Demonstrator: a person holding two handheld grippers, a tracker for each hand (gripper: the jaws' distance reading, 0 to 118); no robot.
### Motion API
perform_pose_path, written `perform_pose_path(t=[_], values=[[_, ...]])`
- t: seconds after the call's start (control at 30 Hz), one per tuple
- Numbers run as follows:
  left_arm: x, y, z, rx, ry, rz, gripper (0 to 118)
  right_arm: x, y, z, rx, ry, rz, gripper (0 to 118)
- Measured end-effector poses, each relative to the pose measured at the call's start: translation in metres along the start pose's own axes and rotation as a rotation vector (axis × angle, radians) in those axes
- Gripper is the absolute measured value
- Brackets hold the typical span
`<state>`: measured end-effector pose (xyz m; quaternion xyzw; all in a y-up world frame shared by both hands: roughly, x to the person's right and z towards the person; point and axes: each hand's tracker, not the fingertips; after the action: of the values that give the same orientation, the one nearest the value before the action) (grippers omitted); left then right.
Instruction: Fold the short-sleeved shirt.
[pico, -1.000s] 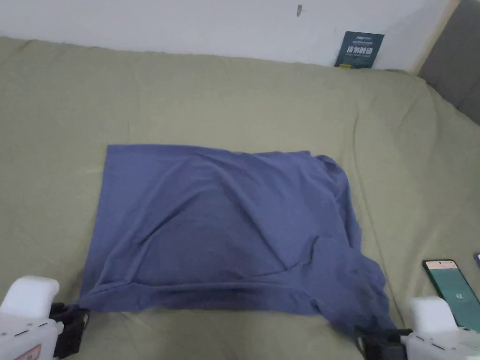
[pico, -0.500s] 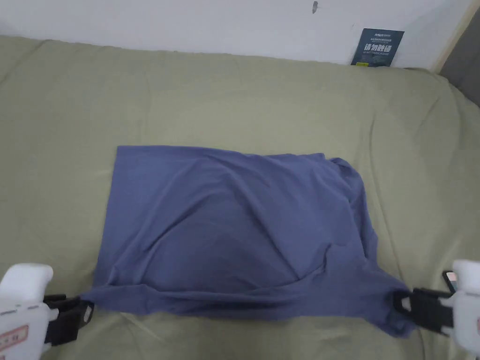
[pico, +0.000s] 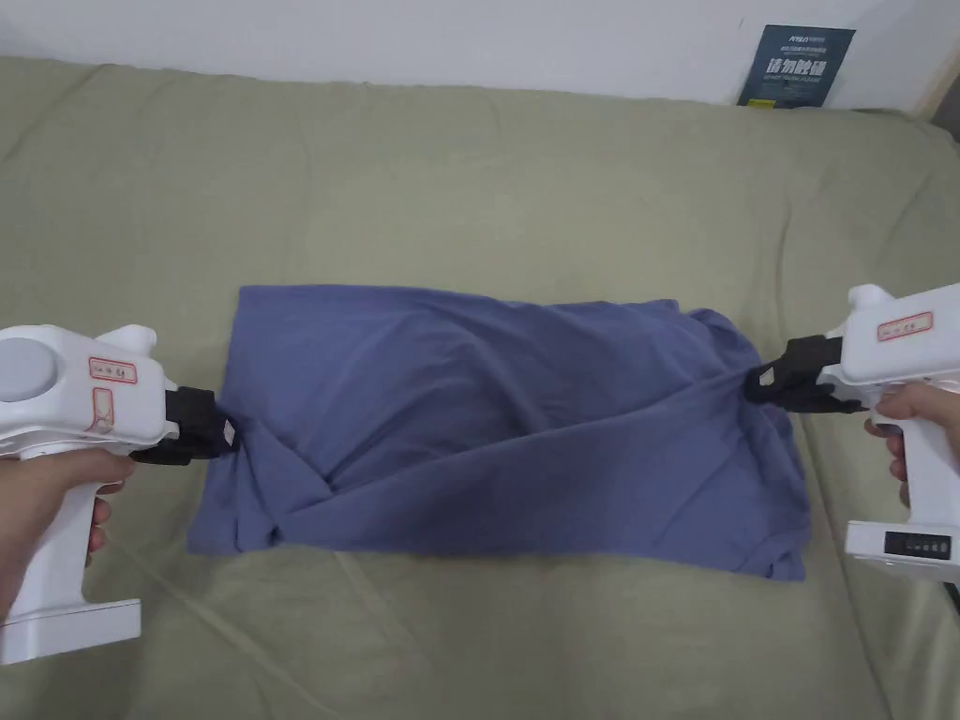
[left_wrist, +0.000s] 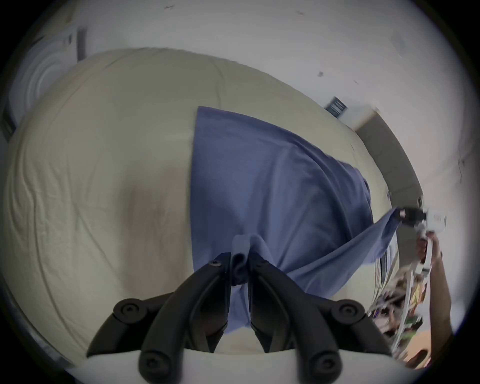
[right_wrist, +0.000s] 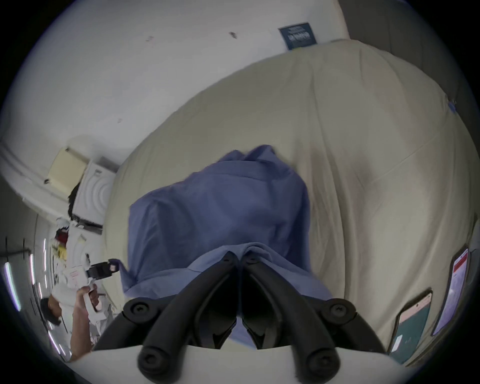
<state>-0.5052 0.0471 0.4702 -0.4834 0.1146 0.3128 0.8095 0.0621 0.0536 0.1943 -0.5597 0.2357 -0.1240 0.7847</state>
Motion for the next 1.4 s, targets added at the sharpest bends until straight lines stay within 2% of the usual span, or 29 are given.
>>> perform_pose_path(t=[0.07,0.1,0.13,0.17,0.2,0.23,0.27,0.3,0.33,0.37,0.4,0.53,0.6,0.63,0.67,0.7,0.73,0.77,0.87,0.9,0.93,0.97,1.03,1.07,1.13,1.3,1.33,1.37,1.4], values=[[0.001,0.0,-0.008,-0.009,0.021,-0.007,14,0.008,-0.004,-0.013,-0.018,-0.028,-0.003,7],[0.0,-0.002,-0.009,-0.007,0.031,-0.01,14,0.011,-0.007,-0.017,-0.027,-0.036,0.001,22],[-0.001,-0.004,-0.009,-0.004,0.031,-0.009,15,0.009,-0.014,-0.019,-0.021,-0.046,0.014,55],[-0.002,-0.007,-0.006,0.006,0.026,-0.009,15,0.009,-0.02,-0.015,0.012,-0.068,0.037,80],[-0.002,-0.013,0.001,0.038,0.017,-0.016,16,0.009,-0.025,-0.009,0.057,-0.074,0.055,91],[-0.004,-0.016,0.009,0.08,0.012,-0.023,16,0.009,-0.031,-0.001,0.089,-0.051,0.069,91],[-0.005,-0.023,0.023,0.12,0.011,-0.026,45,0.003,-0.04,0.011,0.124,-0.022,0.088,117],[-0.006,-0.033,0.041,0.191,0.013,-0.039,86,-0.002,-0.052,0.03,0.185,0.003,0.111,118],[-0.005,-0.046,0.057,0.254,0.001,-0.06,118,-0.007,-0.064,0.045,0.226,0.015,0.132,118],[-0.009,-0.06,0.083,0.45,-0.017,-0.156,116,-0.016,-0.084,0.064,0.268,0.023,0.162,118],[-0.011,-0.082,0.099,0.465,0.0,-0.134,117,-0.028,-0.105,0.082,0.308,0.035,0.202,118],[-0.003,-0.162,0.155,0.535,0.011,-0.249,118,-0.07,-0.212,0.125,0.385,0.019,0.381,118],[0.002,-0.203,0.161,0.545,0.093,-0.317,118,-0.086,-0.269,0.137,0.421,-0.003,0.425,113],[0.006,-0.215,0.156,0.524,0.123,-0.356,116,-0.09,-0.293,0.14,0.423,0.026,0.423,97],[0.007,-0.226,0.151,0.472,0.138,-0.394,90,-0.095,-0.311,0.141,0.419,0.038,0.414,52],[0.007,-0.234,0.146,0.383,0.122,-0.419,35,-0.103,-0.33,0.14,0.424,0.012,0.407,15],[0.007,-0.238,0.137,0.311,0.127,-0.423,1,-0.108,-0.343,0.14,0.436,-0.044,0.409,1],[-0.003,-0.242,0.122,0.306,0.164,-0.393,2,-0.113,-0.357,0.141,0.46,-0.087,0.424,1],[-0.012,-0.226,0.099,0.323,0.115,-0.407,3,-0.112,-0.373,0.143,0.444,-0.007,0.409,1],[-0.005,-0.228,0.095,0.332,0.119,-0.407,19,-0.116,-0.378,0.144,0.453,-0.036,0.414,1],[-0.007,-0.218,0.088,0.334,0.088,-0.401,62,-0.118,-0.38,0.146,0.455,-0.051,0.423,1],[-0.008,-0.208,0.08,0.303,0.062,-0.373,118,-0.117,-0.38,0.146,0.451,-0.049,0.421,1],[-0.016,-0.182,0.061,0.196,0.071,-0.324,117,-0.113,-0.38,0.146,0.447,-0.045,0.389,1],[-0.016,-0.18,0.054,0.265,0.066,-0.387,118,-0.112,-0.378,0.145,0.442,-0.046,0.375,1],[-0.013,-0.168,0.036,0.2,0.152,-0.386,118,-0.107,-0.374,0.141,0.428,-0.064,0.356,1],[-0.006,-0.138,-0.004,0.18,0.19,-0.453,116,-0.099,-0.363,0.134,0.399,-0.095,0.331,1],[-0.003,-0.135,-0.004,0.193,0.196,-0.45,111,-0.097,-0.362,0.132,0.393,-0.105,0.329,1],[-0.002,-0.131,-0.004,0.191,0.189,-0.445,91,-0.096,-0.359,0.13,0.388,-0.109,0.325,1],[-0.001,-0.125,-0.005,0.164,0.14,-0.408,61,-0.093,-0.356,0.128,0.381,-0.112,0.316,1]])
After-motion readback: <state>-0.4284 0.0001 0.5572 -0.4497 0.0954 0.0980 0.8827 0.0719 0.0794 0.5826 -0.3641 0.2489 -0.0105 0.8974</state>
